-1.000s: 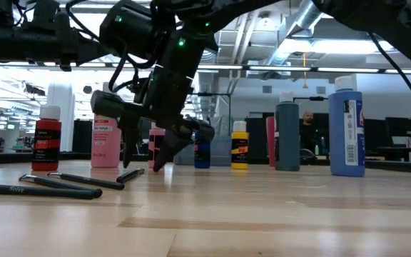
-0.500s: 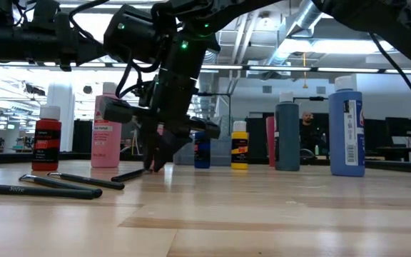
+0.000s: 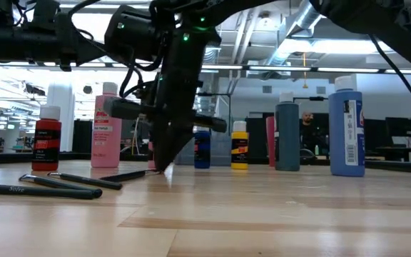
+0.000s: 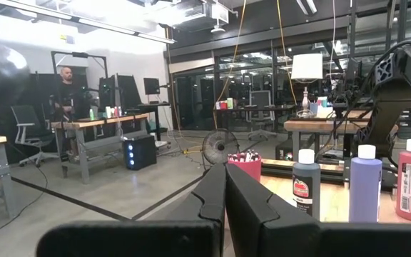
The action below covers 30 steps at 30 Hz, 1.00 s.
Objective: Pick & Place Paint Supplies
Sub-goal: Put the black paintbrush into the red cup
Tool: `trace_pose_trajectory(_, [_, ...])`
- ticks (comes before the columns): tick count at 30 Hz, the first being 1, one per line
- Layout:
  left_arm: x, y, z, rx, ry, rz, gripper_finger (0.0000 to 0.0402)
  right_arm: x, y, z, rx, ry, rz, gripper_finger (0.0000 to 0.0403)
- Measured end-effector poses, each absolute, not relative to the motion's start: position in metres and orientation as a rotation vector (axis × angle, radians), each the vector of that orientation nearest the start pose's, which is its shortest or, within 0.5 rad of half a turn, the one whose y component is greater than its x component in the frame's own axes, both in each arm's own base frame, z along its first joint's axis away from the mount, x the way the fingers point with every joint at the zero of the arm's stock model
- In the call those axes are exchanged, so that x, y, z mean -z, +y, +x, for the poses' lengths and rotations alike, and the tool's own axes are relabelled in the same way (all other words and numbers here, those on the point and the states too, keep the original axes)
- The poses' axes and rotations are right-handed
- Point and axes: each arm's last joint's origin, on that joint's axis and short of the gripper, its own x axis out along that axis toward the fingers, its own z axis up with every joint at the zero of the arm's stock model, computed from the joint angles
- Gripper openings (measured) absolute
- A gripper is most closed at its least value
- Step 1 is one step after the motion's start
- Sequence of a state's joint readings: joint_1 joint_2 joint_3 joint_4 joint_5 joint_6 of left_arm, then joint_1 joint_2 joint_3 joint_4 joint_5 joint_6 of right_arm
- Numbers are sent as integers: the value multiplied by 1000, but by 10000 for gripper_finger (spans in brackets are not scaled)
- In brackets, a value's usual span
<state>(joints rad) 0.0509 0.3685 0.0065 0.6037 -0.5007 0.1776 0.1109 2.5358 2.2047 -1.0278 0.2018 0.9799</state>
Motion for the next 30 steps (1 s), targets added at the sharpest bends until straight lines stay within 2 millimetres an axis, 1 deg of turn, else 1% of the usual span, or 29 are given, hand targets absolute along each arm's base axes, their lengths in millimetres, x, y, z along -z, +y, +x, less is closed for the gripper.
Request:
trace_pose_trajectory(5, [-190,20,114,-568,-189,118,3,-144,48,501,731,1234,587,1])
trace_pose_trajectory(9, [-190,20,114,-568,-190,118,3,-153,47,497,749,1266,543,0])
trace_pose_trajectory(13, [-190,20,114,-568,-189,118,3,-153,47,495,756,1289,524,0])
trace_pose_trajectory(14, [-190,20,114,-568,-189,118,3,-153,48,495,743,1297,540,0])
trace_pose_trajectory(17, [-190,20,114,-568,-190,118,3,-157,49,492,742,1339,694,5])
trace_pose_trajectory(20, [-190,20,114,-568,-191,117,3,-163,51,493,776,1320,805,32])
trace_pose_trajectory(27, [-191,20,114,-568,-193,117,3,-161,53,493,838,1283,873,132])
trace_pose_trajectory(30, [-191,20,114,-568,-194,117,3,-162,54,497,834,1237,916,174])
